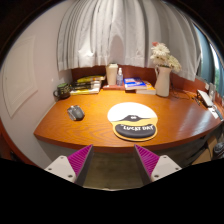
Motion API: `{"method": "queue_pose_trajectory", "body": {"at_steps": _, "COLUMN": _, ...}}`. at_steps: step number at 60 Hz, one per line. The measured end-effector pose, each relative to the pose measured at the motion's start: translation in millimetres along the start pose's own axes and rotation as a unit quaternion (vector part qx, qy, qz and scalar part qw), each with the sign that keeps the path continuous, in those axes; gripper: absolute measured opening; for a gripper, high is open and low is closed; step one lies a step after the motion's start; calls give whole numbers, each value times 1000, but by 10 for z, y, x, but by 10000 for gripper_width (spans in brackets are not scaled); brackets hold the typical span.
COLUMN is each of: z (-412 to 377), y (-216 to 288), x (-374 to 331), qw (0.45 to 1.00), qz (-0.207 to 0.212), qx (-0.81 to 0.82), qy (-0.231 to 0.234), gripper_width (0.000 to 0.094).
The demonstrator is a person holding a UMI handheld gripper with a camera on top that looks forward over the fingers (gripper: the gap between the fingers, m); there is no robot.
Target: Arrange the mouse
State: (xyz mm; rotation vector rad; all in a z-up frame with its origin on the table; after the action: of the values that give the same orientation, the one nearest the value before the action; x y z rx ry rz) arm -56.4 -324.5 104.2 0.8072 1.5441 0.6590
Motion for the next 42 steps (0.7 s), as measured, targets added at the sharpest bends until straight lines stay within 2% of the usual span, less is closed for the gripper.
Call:
{"method": "queue_pose_trajectory", "body": {"at_steps": 9, "z": -658, "y": -53, "x": 474, "qw": 999, "qz": -26, "qx": -17, "qy": 28, "gripper_width": 819}}
{"method": "queue_pose_trajectory", "body": {"at_steps": 18, "z": -1131, "y": 139, "x": 971, "qw": 998, "qz": -35, "qx": -35, "qy": 40, "gripper_width": 817}}
{"method": "queue_pose_trajectory", "body": {"at_steps": 42, "z": -1689, "y": 681, "x": 2135, "qw": 997, "qz": -59, "qx": -44, "qy": 27, "gripper_width": 802}}
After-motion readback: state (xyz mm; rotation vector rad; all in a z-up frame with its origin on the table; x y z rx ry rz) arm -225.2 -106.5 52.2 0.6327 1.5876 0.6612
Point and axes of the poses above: the point between the fingertips, and its own axes, seen from behind it with the camera up: z to the right, y up, x forward, the way the camera looks, the point moved 10 cm from there along -x, backward, against the way the camera looks, and after that the axes turned 8 degrees about x, right-handed, at the moved point
